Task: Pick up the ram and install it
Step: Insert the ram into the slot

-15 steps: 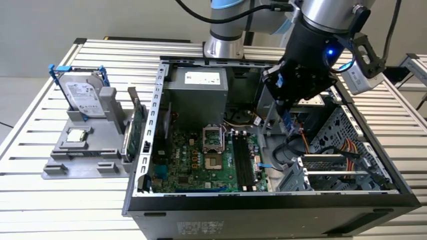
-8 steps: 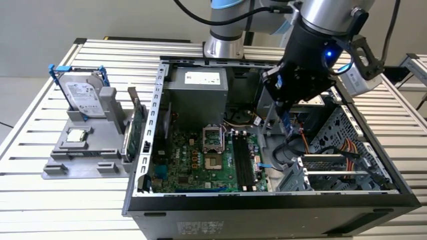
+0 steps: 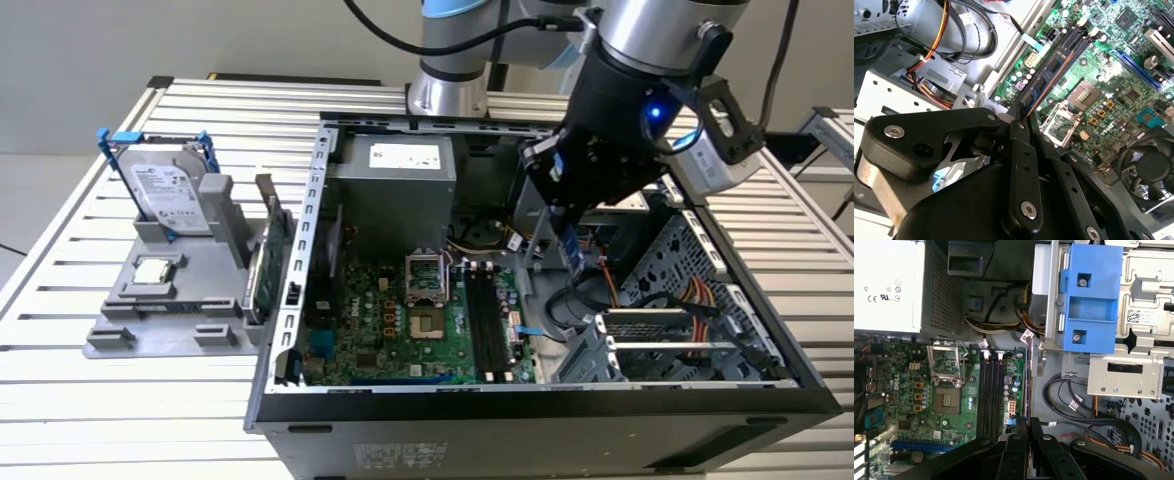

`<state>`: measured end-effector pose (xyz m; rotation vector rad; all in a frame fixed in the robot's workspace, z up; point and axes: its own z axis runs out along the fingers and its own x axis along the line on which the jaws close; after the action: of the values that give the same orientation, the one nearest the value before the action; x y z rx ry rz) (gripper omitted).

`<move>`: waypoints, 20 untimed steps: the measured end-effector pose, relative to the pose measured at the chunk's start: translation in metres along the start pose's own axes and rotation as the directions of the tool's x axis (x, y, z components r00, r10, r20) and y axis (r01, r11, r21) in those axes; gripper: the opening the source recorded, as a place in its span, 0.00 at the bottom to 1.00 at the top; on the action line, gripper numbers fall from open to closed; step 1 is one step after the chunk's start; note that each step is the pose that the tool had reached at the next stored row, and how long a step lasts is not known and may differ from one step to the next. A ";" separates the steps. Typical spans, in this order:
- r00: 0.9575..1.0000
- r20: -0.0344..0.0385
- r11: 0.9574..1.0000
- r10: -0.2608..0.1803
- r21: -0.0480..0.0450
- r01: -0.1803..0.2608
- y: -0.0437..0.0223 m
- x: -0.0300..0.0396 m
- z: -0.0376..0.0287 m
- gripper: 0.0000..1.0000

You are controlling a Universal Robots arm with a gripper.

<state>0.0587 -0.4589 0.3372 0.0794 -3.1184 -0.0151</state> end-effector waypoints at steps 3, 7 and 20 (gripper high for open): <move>1.000 0.000 1.000 0.000 0.000 0.000 0.0000 0.0001 0.0014 0.00; 1.000 0.001 1.000 0.000 0.000 0.000 0.0000 0.0004 0.0026 0.00; 1.000 0.003 1.000 0.000 0.000 0.000 0.0000 0.0020 0.0104 0.00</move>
<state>0.0564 -0.4589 0.3268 0.0794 -3.1212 -0.0152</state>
